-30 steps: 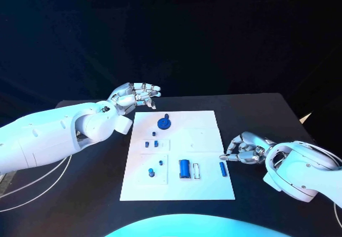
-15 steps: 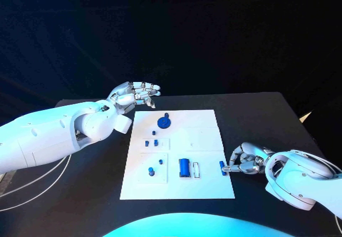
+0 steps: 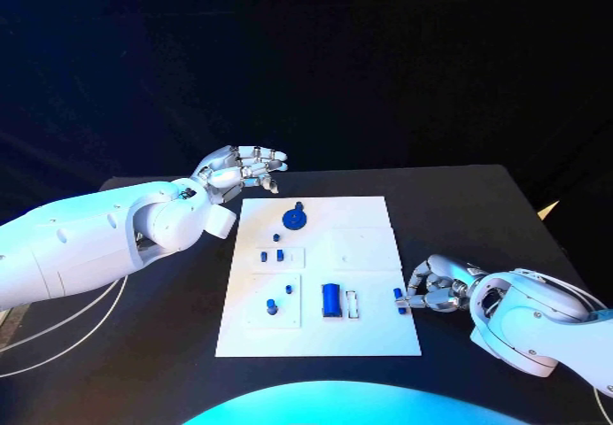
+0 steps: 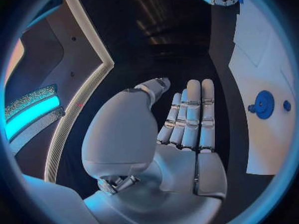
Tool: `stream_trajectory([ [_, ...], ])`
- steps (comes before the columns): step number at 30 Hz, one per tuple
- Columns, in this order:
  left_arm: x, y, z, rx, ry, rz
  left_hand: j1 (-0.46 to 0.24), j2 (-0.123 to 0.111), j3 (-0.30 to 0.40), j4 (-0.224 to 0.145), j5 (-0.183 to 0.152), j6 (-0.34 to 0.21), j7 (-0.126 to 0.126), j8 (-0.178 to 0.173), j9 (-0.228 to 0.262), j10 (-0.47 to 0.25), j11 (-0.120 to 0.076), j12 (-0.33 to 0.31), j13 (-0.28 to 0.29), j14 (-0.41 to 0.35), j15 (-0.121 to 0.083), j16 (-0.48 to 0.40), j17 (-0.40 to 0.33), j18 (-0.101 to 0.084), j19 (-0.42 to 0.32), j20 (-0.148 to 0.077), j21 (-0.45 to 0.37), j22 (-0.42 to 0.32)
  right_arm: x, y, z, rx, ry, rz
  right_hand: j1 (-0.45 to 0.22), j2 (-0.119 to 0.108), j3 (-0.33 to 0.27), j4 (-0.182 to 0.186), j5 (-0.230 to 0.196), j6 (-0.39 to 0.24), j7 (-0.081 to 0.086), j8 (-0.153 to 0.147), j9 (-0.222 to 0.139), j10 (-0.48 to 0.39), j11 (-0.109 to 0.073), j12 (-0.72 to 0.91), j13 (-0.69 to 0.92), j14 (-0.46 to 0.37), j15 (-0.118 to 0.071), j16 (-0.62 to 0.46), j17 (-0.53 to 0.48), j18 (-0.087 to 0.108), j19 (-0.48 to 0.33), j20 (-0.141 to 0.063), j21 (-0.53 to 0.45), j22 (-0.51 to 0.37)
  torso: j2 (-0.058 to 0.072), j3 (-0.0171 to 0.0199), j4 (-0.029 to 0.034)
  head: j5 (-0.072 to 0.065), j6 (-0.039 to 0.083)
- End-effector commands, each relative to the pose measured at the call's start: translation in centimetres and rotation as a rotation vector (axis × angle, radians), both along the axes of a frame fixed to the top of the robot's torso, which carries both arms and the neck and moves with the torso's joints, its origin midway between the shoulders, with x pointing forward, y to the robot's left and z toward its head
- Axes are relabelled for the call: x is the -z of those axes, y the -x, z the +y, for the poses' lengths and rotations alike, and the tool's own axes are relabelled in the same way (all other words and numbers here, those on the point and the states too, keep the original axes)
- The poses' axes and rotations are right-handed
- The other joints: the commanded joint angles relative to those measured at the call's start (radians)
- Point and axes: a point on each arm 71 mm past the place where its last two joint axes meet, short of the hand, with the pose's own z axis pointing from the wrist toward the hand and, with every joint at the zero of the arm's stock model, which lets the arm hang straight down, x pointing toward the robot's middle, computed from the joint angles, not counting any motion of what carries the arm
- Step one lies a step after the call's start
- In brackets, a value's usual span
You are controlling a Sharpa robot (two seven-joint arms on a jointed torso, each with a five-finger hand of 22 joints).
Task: Assemble the parts on the task board
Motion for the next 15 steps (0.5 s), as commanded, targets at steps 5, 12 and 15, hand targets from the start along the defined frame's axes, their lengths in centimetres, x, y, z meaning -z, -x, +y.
stream_trajectory([
  [5,-0.1,0.0,-0.1,0.012,0.001,-0.008,0.003,0.006,0.001,0.003,-0.001,-0.006,0.054,0.003,-0.001,-0.006,0.002,0.006,-0.001,-0.007,-0.002,0.006,-0.001,0.014,0.008,0.000,-0.004,-0.001,0.3,0.0,0.7,-0.036,0.031,0.002,0.054,0.019,0.005,-0.004,0.005,0.019,-0.005,-0.005,0.001,0.005,-0.011,0.002,0.032,0.075,-0.008,0.006,0.130,-0.007,0.077,-0.001,0.004,0.244,0.000,0.0008,-0.0004,0.001,-0.001],
  [12,-0.1,0.0,-0.1,0.012,0.001,-0.007,0.004,0.006,0.001,0.004,-0.002,-0.008,0.054,0.008,-0.002,-0.008,0.002,0.010,-0.002,-0.008,-0.002,0.008,-0.002,0.014,0.009,0.000,-0.005,-0.002,0.9,0.1,1.3,-0.066,0.058,0.014,0.125,0.024,0.027,-0.006,-0.048,0.030,-0.009,-0.017,-0.001,0.006,-0.015,0.000,0.034,0.075,-0.013,0.007,0.132,-0.008,0.078,-0.007,0.006,0.244,0.000,0.0010,-0.0001,0.002,-0.003],
  [15,-0.1,0.0,0.0,0.012,0.000,-0.006,0.004,0.006,0.001,0.004,-0.002,-0.008,0.054,0.008,-0.002,-0.008,0.002,0.010,-0.002,-0.008,-0.002,0.008,-0.002,0.014,0.009,0.000,-0.005,-0.002,1.2,0.1,1.6,-0.077,0.072,0.025,0.137,0.024,0.033,-0.008,-0.053,0.031,-0.010,-0.018,-0.001,0.005,-0.016,-0.001,0.034,0.075,-0.013,0.007,0.132,-0.007,0.078,-0.007,0.005,0.244,0.000,0.0006,-0.0006,0.001,-0.004],
])
